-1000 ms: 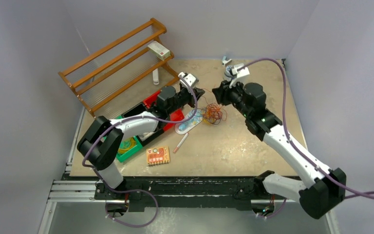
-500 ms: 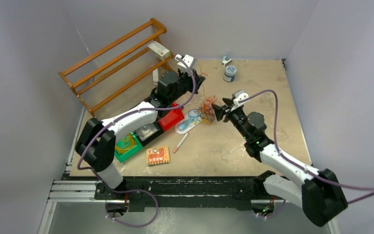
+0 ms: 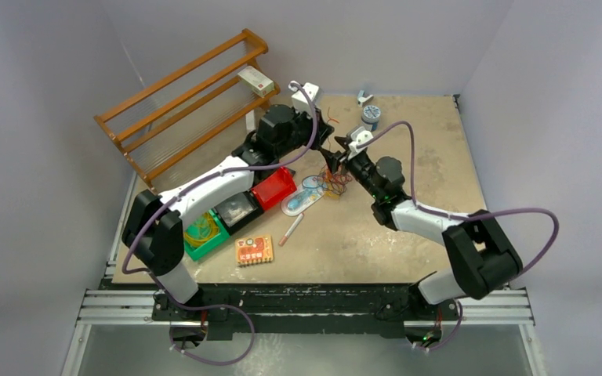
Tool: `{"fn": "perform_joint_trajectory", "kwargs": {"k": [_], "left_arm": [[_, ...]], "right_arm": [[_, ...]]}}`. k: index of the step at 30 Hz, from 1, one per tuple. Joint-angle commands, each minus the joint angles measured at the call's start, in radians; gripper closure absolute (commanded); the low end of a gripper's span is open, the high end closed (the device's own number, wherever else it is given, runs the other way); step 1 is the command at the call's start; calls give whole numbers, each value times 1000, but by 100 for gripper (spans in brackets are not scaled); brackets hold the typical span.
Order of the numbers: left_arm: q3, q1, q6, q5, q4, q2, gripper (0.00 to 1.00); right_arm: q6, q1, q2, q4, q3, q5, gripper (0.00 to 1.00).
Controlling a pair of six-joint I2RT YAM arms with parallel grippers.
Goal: Untangle the cables
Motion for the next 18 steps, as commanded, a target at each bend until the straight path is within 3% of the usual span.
{"fn": "perform_joint_trajectory", "kwargs": {"k": [1,6,18], "left_arm": [[121,-30,-12,38,-117,-65,100],[155,-40,-15,-7,-184,-147,100],[430,-40,-8,-107,-350,-193,100]], "right_arm": [[12,-6,50,96,62,45,48],[48,-5,87,27,78,96,59],[197,-5,147,-119,-11,313,64]]}}
